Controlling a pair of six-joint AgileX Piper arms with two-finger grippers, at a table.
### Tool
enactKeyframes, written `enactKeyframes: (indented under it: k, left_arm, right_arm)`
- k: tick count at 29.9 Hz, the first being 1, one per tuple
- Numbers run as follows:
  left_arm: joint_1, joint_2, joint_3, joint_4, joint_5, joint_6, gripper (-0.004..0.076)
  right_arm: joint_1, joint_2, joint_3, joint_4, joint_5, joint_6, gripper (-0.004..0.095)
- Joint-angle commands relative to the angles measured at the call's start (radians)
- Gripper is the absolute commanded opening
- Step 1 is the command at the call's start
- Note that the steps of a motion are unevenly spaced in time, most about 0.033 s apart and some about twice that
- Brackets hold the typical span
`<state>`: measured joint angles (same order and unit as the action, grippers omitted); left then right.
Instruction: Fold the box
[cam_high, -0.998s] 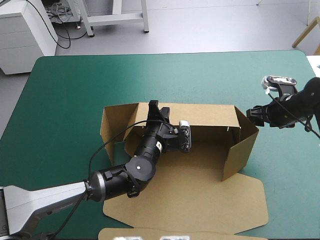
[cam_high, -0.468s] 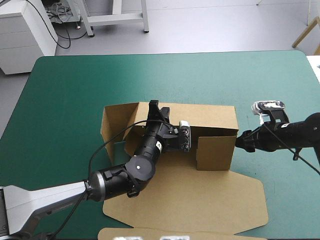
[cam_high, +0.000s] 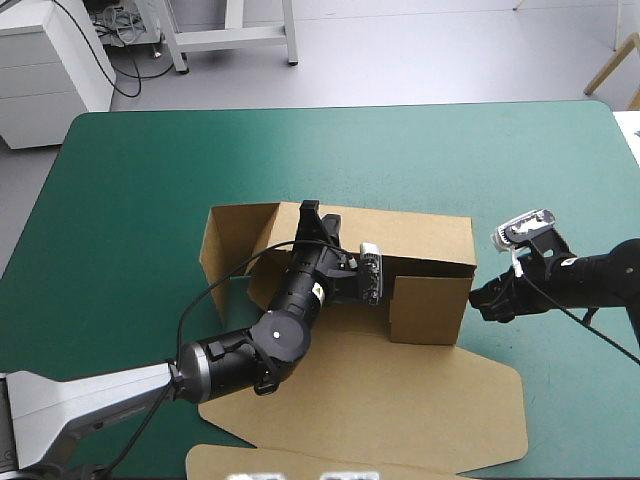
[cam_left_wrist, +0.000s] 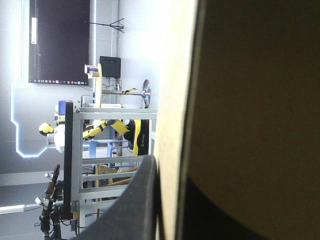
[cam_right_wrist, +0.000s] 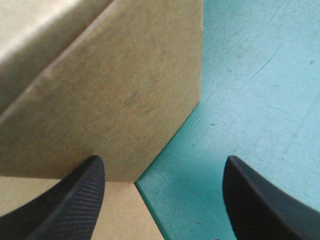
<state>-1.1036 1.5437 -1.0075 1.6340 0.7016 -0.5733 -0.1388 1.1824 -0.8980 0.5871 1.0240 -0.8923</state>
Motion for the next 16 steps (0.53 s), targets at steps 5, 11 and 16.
enactKeyframes:
  k: [5, 11, 16]
  left_arm:
    - [-0.013, -0.033, -0.019, 0.019, -0.047, -0.016, -0.001]
    - [-0.013, -0.033, -0.019, 0.019, -0.047, -0.016, -0.001]
    - [-0.013, -0.033, -0.019, 0.019, -0.047, -0.016, -0.001]
  right_arm:
    - [-0.001, -0.023, -0.021, 0.01, 0.012, -0.073, 0.062]
    - [-0.001, -0.023, -0.021, 0.023, 0.034, -0.101, 0.062]
    - [-0.001, -0.023, -0.021, 0.03, 0.095, -0.118, 0.062]
